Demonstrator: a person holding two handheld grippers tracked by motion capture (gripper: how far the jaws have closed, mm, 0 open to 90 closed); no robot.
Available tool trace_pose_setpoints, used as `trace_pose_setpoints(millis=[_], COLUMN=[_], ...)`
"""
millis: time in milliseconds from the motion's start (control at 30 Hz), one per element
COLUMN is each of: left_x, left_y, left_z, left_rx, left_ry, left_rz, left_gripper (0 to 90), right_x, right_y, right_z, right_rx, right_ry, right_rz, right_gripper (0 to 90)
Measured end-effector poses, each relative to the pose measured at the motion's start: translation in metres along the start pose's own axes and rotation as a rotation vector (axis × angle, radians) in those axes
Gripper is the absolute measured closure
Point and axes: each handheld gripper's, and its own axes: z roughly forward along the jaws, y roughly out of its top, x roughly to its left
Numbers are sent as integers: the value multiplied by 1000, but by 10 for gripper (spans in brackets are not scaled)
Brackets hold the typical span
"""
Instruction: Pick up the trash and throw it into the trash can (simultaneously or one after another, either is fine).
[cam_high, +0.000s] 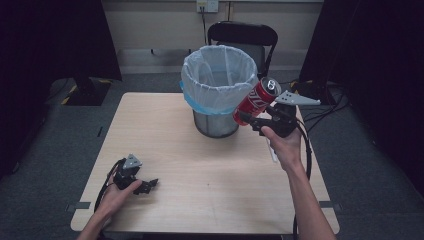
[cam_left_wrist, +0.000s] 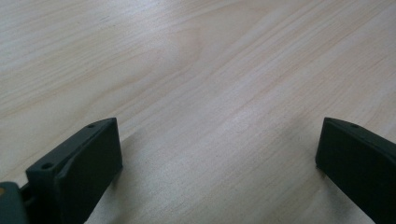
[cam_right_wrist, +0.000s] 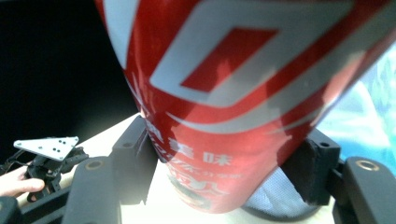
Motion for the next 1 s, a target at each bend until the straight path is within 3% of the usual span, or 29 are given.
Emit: trace_pose_setpoints(millis=[133,200,433,1000], left_x=[0,0,0,0], left_y=[0,0,0,0], left_z=[0,0,0,0], left_rx=[0,1,0,0], left_ry=[0,0,1,0], left_rz=[1,1,0,0], left_gripper=[0,0,1,1], right_x=[0,-1,3,-1], right_y=[9,12,31,72], right_z=[3,6,17,49], right_rx=[-14,-32,-55,-80], right_ry=[7,32,48,18], right_rz=[-1,27,19,-23], right_gripper=[345,345,346,345])
